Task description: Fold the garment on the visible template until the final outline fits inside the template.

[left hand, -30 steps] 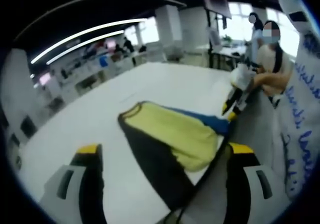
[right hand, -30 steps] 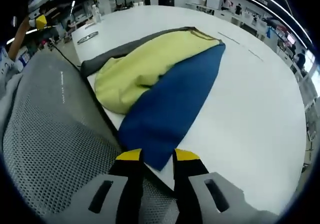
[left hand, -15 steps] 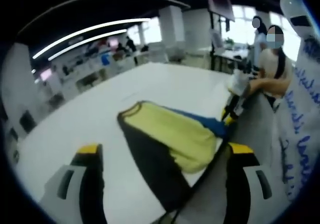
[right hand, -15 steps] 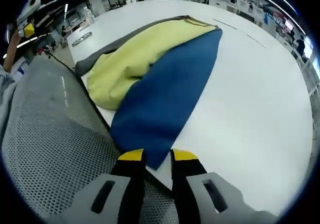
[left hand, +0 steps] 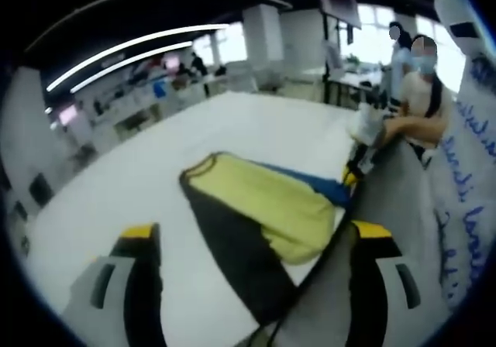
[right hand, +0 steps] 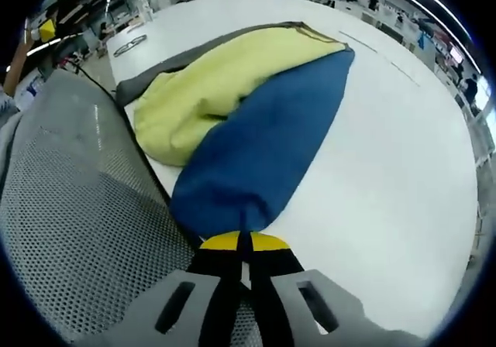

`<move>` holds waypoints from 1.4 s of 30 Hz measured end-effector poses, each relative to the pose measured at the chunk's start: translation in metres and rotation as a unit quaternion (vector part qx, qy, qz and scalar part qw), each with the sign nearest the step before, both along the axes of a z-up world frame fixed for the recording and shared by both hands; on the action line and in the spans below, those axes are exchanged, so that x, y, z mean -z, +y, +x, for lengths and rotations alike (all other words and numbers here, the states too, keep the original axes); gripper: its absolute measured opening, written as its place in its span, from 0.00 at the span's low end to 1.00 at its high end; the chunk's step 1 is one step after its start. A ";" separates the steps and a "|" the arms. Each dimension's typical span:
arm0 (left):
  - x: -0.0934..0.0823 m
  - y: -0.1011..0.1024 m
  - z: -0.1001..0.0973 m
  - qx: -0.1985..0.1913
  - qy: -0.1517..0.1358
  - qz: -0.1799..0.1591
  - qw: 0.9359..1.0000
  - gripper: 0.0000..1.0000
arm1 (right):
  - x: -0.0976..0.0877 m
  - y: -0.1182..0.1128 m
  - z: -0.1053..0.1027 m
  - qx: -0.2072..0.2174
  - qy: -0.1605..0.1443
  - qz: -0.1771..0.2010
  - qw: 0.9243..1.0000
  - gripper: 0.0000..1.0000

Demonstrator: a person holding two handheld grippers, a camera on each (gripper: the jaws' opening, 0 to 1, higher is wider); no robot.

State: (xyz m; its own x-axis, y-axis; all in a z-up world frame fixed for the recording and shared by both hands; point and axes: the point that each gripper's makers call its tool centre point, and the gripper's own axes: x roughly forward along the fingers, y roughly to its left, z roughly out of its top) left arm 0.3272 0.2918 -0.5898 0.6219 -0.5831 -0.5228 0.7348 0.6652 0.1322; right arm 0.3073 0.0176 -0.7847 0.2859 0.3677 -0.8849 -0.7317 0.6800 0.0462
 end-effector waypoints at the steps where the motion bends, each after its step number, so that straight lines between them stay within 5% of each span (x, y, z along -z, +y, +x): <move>1: -0.001 0.001 0.000 -0.001 -0.002 -0.001 1.000 0.98 | -0.003 -0.001 0.002 0.015 -0.002 0.016 1.000 0.03; 19: -0.003 0.006 0.000 -0.009 -0.002 -0.015 1.000 0.97 | -0.043 -0.105 0.040 0.098 -0.061 -0.056 0.992 0.03; 42: -0.002 0.007 -0.003 -0.008 0.007 -0.005 1.000 0.97 | -0.056 -0.209 0.097 0.187 -0.106 -0.107 0.971 0.03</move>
State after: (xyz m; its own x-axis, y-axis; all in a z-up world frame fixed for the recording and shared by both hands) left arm 0.3239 0.2987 -0.5880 0.6246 -0.5777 -0.5255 0.7253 0.6786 0.1161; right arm 0.4040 -0.1913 -0.7290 0.5475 0.0178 -0.8366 -0.4093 0.8778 -0.2491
